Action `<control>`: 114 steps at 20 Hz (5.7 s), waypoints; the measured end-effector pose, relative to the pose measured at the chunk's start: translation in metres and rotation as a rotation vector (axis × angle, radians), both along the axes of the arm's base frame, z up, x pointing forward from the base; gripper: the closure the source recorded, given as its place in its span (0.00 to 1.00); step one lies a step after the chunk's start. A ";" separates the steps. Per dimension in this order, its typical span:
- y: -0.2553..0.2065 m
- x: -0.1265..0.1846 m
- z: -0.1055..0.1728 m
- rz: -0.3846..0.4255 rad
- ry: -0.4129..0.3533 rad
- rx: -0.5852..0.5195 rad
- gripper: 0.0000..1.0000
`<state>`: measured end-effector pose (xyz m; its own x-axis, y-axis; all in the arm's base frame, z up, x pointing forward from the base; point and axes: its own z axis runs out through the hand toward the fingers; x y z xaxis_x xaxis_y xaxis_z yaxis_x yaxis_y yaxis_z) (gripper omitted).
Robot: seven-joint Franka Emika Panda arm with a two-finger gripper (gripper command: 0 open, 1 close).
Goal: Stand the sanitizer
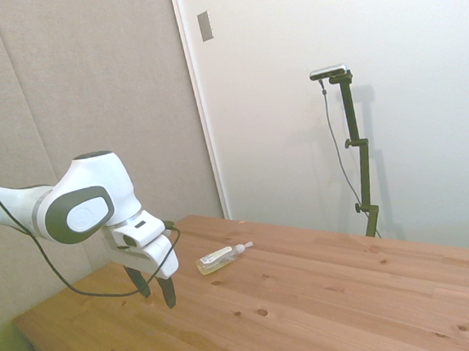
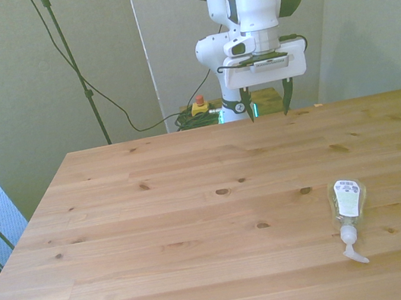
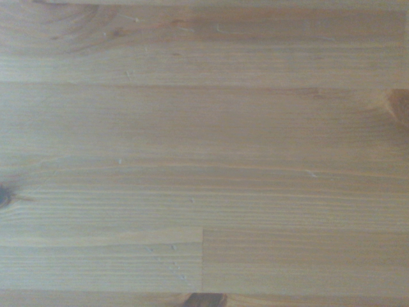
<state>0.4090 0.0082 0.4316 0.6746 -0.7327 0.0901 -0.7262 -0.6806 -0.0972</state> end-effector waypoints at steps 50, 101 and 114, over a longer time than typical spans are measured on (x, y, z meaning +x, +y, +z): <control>0.039 0.344 -0.077 -0.433 -0.174 0.019 1.00; 0.048 0.189 -0.007 -0.552 -0.880 -0.166 0.00; 0.065 0.188 -0.013 -0.521 -0.786 -0.172 0.00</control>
<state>0.5971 0.0732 0.4181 -0.0316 -0.8580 0.5126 -0.7116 -0.3408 -0.6144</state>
